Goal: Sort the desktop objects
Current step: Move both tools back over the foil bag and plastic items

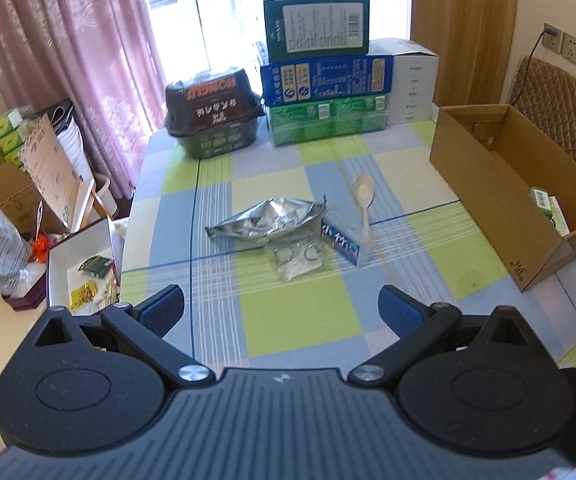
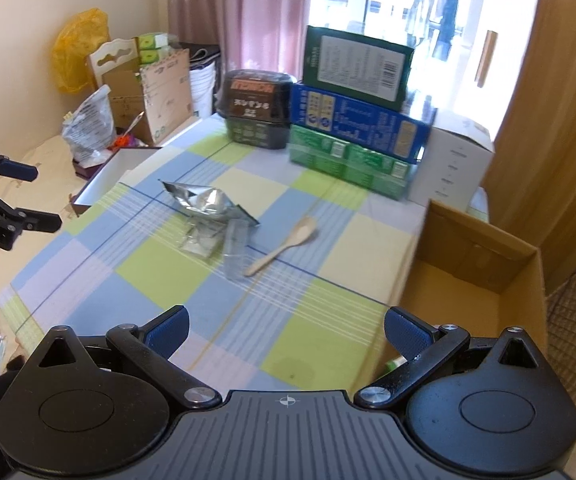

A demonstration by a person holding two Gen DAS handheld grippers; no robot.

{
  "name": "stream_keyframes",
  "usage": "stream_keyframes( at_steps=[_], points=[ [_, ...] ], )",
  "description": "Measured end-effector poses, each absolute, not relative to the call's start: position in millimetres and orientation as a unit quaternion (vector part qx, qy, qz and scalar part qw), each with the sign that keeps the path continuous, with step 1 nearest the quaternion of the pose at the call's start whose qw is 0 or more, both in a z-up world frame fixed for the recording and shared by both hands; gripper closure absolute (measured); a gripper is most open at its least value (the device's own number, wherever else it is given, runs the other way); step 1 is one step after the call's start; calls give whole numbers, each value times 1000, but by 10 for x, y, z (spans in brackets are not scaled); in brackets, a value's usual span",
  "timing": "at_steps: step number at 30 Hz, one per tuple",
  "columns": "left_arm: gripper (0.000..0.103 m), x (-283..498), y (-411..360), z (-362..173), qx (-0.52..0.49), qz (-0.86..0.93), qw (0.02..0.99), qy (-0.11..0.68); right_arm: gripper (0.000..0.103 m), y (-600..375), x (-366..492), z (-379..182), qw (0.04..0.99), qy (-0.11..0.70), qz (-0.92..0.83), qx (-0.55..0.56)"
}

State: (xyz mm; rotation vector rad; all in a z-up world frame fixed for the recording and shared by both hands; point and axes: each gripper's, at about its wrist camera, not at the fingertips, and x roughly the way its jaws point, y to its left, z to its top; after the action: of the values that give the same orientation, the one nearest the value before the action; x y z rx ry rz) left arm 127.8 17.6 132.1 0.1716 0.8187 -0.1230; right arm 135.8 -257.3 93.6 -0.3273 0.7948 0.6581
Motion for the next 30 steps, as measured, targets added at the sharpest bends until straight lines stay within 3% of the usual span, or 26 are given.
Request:
stream_keyframes(
  at_steps=[23, 30],
  points=[
    [2, 1669, 401, 493, 30, -72, 905, 418, 2, -1809, 1721, 92, 839, 410, 334, -127],
    [2, 1999, 367, 151, 28, -85, 902, 422, 14, -1571, 2020, -313, 824, 435, 340, -127]
  ],
)
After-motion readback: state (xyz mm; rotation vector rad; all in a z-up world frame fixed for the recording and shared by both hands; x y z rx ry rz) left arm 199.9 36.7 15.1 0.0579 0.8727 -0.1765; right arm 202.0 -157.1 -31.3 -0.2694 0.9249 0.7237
